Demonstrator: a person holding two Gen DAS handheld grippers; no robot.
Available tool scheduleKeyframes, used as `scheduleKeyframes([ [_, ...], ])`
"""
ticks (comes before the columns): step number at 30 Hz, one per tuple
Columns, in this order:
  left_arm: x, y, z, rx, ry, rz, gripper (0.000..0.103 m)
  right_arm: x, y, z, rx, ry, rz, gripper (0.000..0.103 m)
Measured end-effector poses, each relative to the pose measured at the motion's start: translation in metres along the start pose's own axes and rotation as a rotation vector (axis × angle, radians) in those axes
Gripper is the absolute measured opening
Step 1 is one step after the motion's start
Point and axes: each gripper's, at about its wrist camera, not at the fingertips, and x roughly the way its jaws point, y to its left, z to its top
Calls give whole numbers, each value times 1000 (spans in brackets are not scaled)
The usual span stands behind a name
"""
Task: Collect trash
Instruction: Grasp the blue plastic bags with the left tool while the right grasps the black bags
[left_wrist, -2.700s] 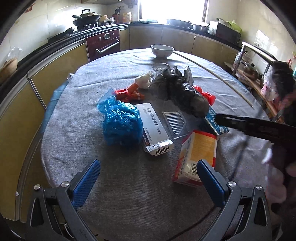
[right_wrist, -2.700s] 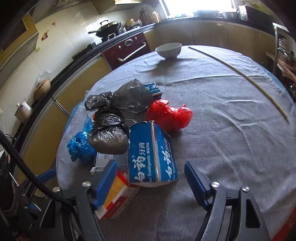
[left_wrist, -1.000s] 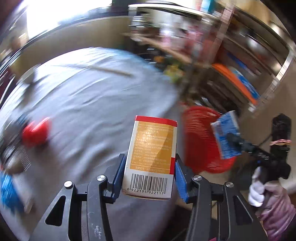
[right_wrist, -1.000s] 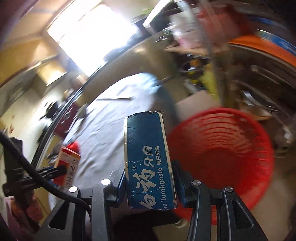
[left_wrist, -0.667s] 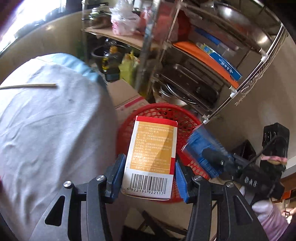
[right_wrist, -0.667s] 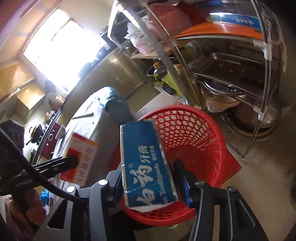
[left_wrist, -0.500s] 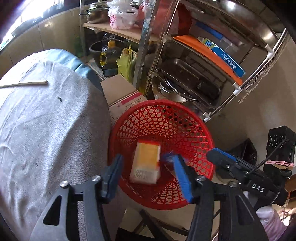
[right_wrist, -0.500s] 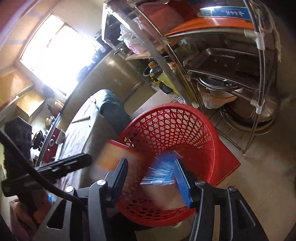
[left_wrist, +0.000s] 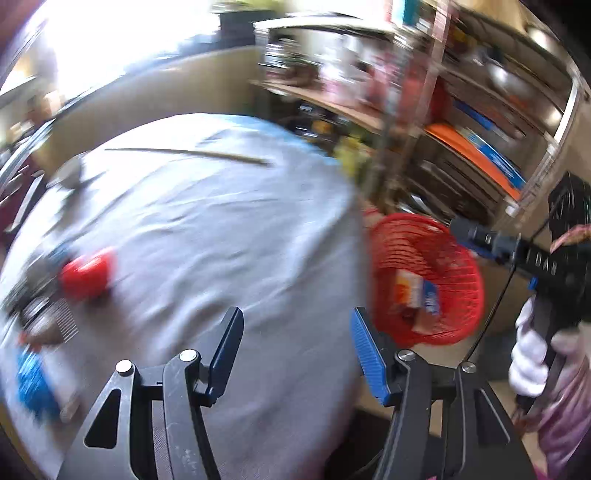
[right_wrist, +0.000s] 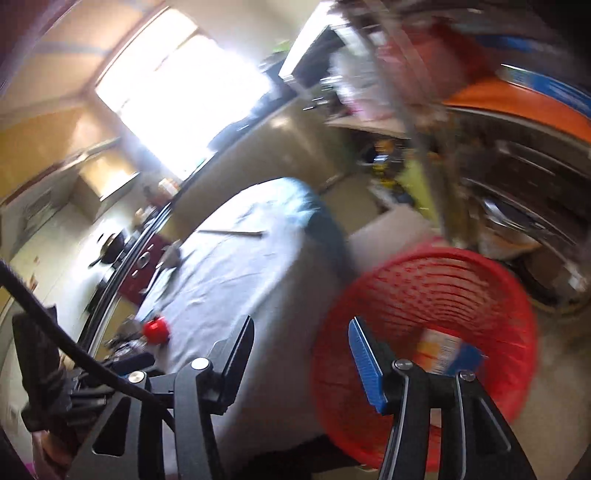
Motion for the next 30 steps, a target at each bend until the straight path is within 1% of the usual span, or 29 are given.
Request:
scheduleKeyframes([
  [1, -10, 13, -8, -27, -12, 26, 62, 9, 17, 2, -32, 14, 23, 57],
  [3, -34, 47, -30, -99, -37, 88, 68, 24, 44, 2, -79, 40, 62, 57],
  [4, -46, 66, -42, -145, -52, 126, 73, 34, 62, 1, -109, 59, 90, 57],
  [5, -53, 79, -50, -179, -61, 151, 75, 42, 76, 1, -131, 73, 110, 57],
  [10, -92, 165, -93, -402, -88, 275, 75, 80, 148, -11, -246, 153, 216, 57],
  [13, -102, 203, -106, -496, -108, 324, 75, 98, 193, -17, -321, 187, 274, 57],
  [14, -105, 217, -108, -535, -116, 330, 76, 103, 209, -19, -347, 197, 292, 58],
  [17, -103, 247, -110, -617, -140, 315, 78, 121, 255, -24, -431, 223, 341, 61],
  [19, -97, 266, -110, -674, -141, 291, 78, 135, 281, -27, -475, 247, 373, 65],
  [21, -93, 280, -111, -711, -133, 262, 78, 152, 303, -32, -508, 272, 387, 65],
  [23, -85, 291, -111, -738, -124, 240, 79, 170, 318, -37, -522, 302, 398, 65],
  [25, -74, 300, -112, -763, -95, 238, 79, 192, 333, -44, -534, 345, 400, 65],
  [30, -54, 319, -119, -835, -37, 193, 79, 231, 358, -67, -577, 421, 389, 65],
])
